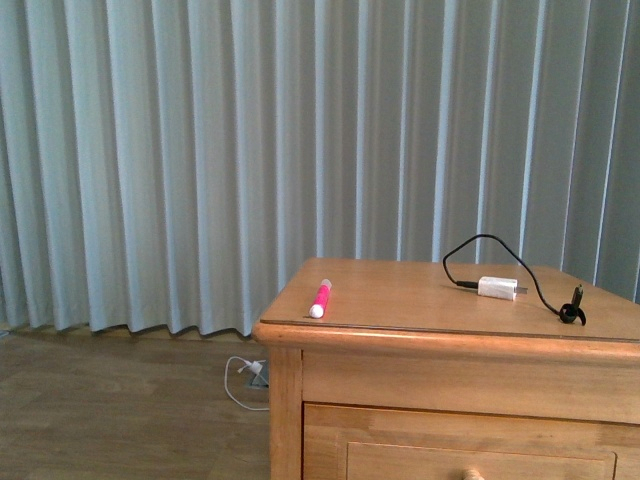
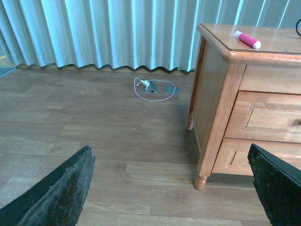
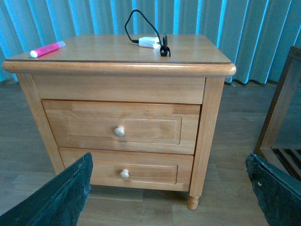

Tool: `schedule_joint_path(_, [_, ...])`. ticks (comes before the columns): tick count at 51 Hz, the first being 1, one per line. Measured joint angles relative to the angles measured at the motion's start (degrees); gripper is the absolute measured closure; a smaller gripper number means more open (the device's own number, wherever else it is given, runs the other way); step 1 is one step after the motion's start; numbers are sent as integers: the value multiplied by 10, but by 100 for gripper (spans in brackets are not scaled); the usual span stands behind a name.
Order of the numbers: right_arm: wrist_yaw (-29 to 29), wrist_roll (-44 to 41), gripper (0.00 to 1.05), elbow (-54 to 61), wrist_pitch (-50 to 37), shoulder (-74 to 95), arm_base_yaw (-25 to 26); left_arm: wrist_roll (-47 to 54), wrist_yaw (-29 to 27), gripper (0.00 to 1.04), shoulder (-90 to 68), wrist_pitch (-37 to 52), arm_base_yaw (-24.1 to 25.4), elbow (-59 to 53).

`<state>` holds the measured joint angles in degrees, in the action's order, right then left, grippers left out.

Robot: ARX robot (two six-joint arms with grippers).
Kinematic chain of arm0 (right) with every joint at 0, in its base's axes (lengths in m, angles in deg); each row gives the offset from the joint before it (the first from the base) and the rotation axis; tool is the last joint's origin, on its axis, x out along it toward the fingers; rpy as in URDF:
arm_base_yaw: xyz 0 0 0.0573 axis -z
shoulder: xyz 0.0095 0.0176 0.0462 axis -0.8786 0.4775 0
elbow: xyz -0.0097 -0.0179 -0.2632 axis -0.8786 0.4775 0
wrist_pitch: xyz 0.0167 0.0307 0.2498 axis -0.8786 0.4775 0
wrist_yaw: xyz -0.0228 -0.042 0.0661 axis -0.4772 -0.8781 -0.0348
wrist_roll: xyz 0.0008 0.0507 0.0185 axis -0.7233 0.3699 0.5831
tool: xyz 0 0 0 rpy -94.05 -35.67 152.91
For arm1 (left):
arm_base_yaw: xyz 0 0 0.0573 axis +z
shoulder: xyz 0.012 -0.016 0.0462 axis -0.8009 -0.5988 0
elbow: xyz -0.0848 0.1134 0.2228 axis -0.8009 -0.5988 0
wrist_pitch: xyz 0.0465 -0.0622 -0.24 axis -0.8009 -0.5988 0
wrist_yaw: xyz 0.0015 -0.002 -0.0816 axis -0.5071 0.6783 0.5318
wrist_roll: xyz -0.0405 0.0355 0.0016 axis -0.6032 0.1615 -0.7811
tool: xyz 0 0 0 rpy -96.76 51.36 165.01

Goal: Place pink marker in drawer with both arms

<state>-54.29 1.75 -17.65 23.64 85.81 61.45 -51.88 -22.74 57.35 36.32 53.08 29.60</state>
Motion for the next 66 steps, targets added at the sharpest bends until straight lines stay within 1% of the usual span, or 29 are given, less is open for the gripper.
schedule_joint_path(25, [0, 0, 8, 0, 0, 0, 0, 0, 0, 6, 0, 0, 0, 0])
schedule_joint_path(27, [30, 1, 8, -8, 26, 10, 7, 0, 0, 6, 0, 0, 0, 0])
schedule_joint_path(28, [57, 2, 8, -20, 58, 25, 10, 0, 0, 6, 0, 0, 0, 0])
schedule_joint_path(29, [72, 2, 8, -28, 79, 41, 10, 0, 0, 6, 0, 0, 0, 0])
schedule_joint_path(31, [80, 5, 8, -38, 97, 77, 1, 0, 0, 6, 0, 0, 0, 0])
schedule_joint_path(33, [75, 9, 8, -40, 91, 111, -14, 0, 0, 6, 0, 0, 0, 0])
schedule_joint_path(37, [52, 17, 8, -51, 42, 186, -49, 0, 0, 6, 0, 0, 0, 0])
schedule_joint_path(40, [35, 21, 8, -69, -24, 262, -74, 0, 0, 6, 0, 0, 0, 0])
schedule_joint_path(44, [28, 29, 8, -95, -117, 374, -87, 0, 0, 6, 0, 0, 0, 0])
schedule_joint_path(49, [12, 37, 8, -132, -213, 514, -98, 0, 0, 6, 0, 0, 0, 0])
schedule_joint_path(52, [-4, 45, 8, -171, -280, 649, -112, 0, 0, 6, 0, 0, 0, 0])
schedule_joint_path(56, [-18, 54, 8, -214, -315, 749, -125, 0, 0, 6, 0, 0, 0, 0])
schedule_joint_path(66, [-59, 63, 8, -311, -356, 913, -162, 0, 0, 6, 0, 0, 0, 0])
